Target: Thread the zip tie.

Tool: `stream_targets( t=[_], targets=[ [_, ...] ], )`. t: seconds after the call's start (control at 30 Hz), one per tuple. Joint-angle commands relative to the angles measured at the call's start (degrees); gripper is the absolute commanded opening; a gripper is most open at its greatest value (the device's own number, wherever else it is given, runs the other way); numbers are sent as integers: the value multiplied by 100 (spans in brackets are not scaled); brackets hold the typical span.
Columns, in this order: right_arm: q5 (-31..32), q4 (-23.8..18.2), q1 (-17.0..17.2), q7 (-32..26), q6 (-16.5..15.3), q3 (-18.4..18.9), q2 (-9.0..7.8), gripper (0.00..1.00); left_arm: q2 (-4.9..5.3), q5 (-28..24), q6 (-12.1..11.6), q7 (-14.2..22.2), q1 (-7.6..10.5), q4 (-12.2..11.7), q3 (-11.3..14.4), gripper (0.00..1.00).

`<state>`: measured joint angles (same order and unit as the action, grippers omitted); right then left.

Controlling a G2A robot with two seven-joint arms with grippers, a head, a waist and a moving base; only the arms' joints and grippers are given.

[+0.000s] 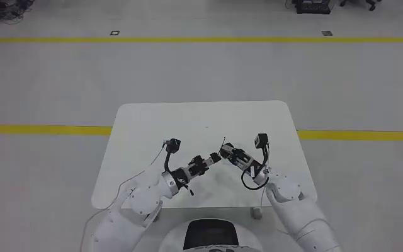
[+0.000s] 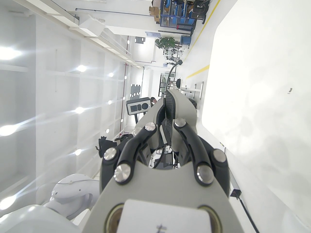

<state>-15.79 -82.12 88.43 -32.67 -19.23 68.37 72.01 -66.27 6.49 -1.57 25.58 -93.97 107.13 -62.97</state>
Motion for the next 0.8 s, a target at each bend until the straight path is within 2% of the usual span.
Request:
stream_targets(
  t=[0.0,0.1,0.17,0.37,0.6,0.77],
  targets=[
    [11,-8,-9,60,6,-70,12,0,-10,-271,-39,86,29,-84,69,100],
    [-141,76,-59,63,-13,-178,40,0,-21,-712,-89,236,102,-246,114,100],
    [11,122,-110,134,-25,-211,43,0,-17,-615,-128,202,169,-291,129,100],
    [10,118,-108,146,-19,-213,44,0,-17,-615,-128,202,169,-291,129,100],
    [-214,57,-80,-22,-10,-240,39,0,-41,-1194,-240,58,213,-524,191,100],
    [-164,61,-95,-15,8,-236,32,0,-38,-1137,-335,-39,255,-564,191,100]
  ],
)
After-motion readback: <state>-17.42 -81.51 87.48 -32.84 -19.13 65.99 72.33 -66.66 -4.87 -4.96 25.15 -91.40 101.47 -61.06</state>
